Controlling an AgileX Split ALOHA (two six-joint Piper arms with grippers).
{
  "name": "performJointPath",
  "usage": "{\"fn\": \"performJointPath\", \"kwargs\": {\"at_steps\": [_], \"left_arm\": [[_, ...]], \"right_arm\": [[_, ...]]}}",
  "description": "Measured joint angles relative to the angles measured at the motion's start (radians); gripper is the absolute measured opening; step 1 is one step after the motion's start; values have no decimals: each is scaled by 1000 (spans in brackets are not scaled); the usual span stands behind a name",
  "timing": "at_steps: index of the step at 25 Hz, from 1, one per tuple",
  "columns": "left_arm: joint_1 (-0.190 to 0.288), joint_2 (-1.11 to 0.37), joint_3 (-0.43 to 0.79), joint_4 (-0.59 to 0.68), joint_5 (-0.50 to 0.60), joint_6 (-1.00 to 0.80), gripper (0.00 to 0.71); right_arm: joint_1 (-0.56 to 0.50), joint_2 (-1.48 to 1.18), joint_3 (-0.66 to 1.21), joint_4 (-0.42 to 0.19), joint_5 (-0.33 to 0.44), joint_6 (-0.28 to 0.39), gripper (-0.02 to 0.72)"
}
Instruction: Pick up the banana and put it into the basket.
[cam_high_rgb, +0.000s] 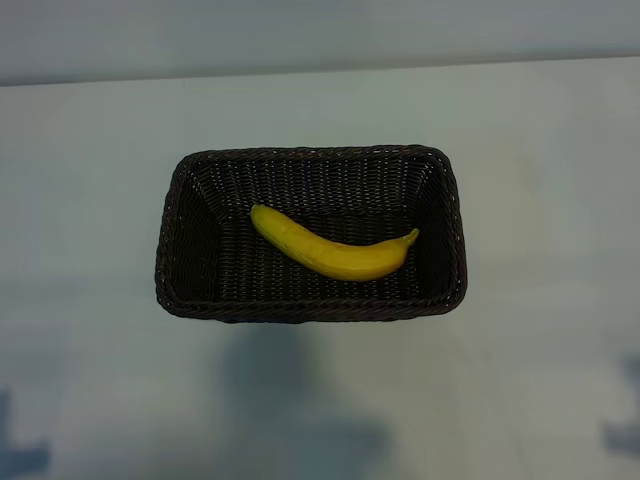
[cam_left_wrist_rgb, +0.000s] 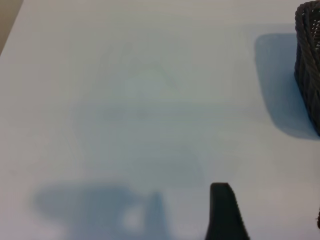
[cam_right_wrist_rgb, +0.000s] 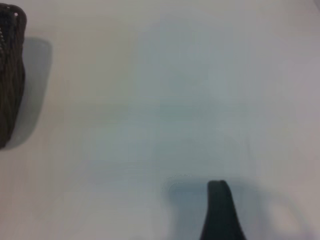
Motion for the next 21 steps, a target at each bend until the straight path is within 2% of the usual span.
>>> {"fn": "performJointPath", "kwargs": {"at_steps": [11,21], "left_arm": [[0,0,0,0,0,-1,479],[0,0,0,0,0,-1,479]], "right_arm": [[0,0,0,-26,0,56,488],[0,0,0,-36,-1,66,488]]}}
